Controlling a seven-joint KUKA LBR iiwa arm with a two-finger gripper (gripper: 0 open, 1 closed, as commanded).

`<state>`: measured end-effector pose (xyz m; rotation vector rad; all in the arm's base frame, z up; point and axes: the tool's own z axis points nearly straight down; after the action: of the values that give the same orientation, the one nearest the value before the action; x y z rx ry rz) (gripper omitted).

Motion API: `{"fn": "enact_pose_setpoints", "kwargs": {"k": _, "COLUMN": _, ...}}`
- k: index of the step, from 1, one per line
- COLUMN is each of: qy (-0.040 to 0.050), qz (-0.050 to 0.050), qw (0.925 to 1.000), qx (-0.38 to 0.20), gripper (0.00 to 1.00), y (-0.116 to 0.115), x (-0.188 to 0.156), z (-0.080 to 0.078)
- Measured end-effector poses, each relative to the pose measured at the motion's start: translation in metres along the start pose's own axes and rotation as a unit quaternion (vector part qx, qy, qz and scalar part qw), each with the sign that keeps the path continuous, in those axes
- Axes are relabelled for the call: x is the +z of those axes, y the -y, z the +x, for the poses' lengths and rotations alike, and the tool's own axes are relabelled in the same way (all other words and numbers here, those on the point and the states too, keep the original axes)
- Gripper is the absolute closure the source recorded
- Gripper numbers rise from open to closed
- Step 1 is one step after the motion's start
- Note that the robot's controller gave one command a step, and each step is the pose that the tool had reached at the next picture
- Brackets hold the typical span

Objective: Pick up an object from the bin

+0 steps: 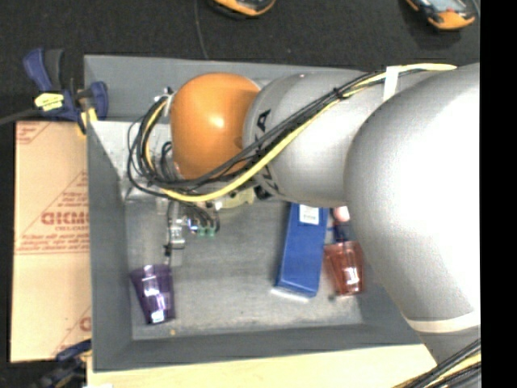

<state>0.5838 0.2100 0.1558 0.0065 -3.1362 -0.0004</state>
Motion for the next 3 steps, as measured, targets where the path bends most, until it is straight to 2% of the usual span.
{"fn": "enact_pose_setpoints", "kwargs": {"k": 1, "qy": 0.0039, "qz": -0.001, "qw": 1.0, "qx": 0.002, "gripper": 0.0, "y": 0.001, "x": -0.004, "z": -0.002}}
{"fn": "enact_pose_setpoints", "kwargs": {"k": 2, "qy": 0.0056, "qz": 0.0, "qw": 0.9871, "qx": -0.16, "gripper": 0.0, "y": -0.003, "x": 0.049, "z": 0.033}}
{"fn": "enact_pose_setpoints", "kwargs": {"k": 3, "qy": 0.0029, "qz": 0.0, "qw": 0.97, "qx": -0.243, "gripper": 0.0, "y": -0.008, "x": 0.047, "z": 0.055}}
